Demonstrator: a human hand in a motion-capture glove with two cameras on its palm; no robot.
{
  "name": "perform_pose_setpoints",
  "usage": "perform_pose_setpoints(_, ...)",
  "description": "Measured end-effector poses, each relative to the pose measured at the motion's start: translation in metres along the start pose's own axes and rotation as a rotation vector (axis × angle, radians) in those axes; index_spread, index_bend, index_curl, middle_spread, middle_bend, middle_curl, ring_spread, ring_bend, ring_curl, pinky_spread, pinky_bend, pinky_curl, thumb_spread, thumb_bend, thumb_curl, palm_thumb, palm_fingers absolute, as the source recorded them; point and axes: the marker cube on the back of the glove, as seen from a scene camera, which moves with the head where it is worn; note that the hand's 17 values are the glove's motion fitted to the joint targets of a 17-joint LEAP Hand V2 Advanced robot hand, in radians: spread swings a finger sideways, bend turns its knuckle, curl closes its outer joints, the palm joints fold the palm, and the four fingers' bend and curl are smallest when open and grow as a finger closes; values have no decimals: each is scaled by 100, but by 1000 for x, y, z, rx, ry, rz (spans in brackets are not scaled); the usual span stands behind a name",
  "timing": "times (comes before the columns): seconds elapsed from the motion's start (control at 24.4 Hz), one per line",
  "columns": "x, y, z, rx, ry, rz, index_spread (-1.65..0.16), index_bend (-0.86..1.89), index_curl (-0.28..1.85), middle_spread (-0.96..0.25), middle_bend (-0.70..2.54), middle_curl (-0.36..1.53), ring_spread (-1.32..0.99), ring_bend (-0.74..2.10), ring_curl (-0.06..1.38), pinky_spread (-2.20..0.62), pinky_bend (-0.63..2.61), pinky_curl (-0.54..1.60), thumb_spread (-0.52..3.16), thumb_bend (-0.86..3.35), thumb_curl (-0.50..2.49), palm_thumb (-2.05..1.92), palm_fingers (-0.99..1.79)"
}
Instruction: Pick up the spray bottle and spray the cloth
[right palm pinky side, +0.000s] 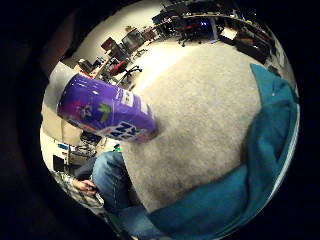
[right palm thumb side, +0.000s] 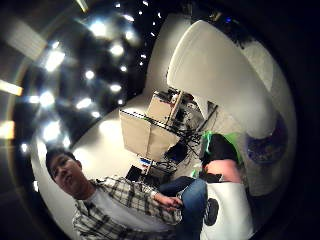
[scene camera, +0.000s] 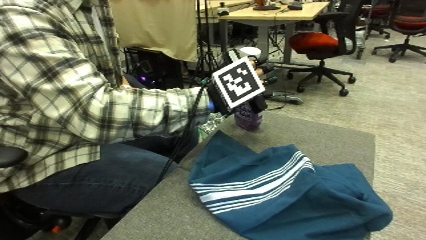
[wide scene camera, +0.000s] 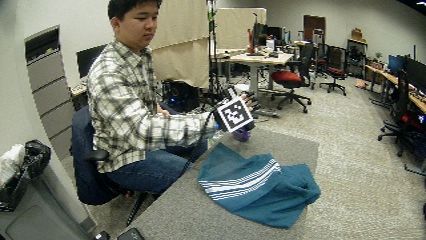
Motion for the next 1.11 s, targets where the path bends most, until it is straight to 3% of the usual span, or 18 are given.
perform_pose_setpoints(0.25, -2, 32, -27, -110, 335, 109, -37, 26, 27, -13, 15, 42, 2, 29, 36, 18, 44, 33, 91, -13, 57, 61, 0)
perform_pose_setpoints(0.49, -45, 170, -108, -187, 770, 338, -38, 29, 30, -13, 13, 36, 6, 23, 32, 20, 44, 32, 98, -7, 51, 45, -4)
perform_pose_setpoints(0.78, -107, 350, -119, 31, 939, 589, -38, 29, 32, -12, 15, 33, 10, 20, 31, 21, 43, 31, 104, -2, 50, 44, -2)
perform_pose_setpoints(1.11, -134, 424, -107, 119, 935, 621, -38, 31, 34, -11, 17, 31, 11, 21, 30, 21, 38, 28, 108, 0, 50, 51, 6)
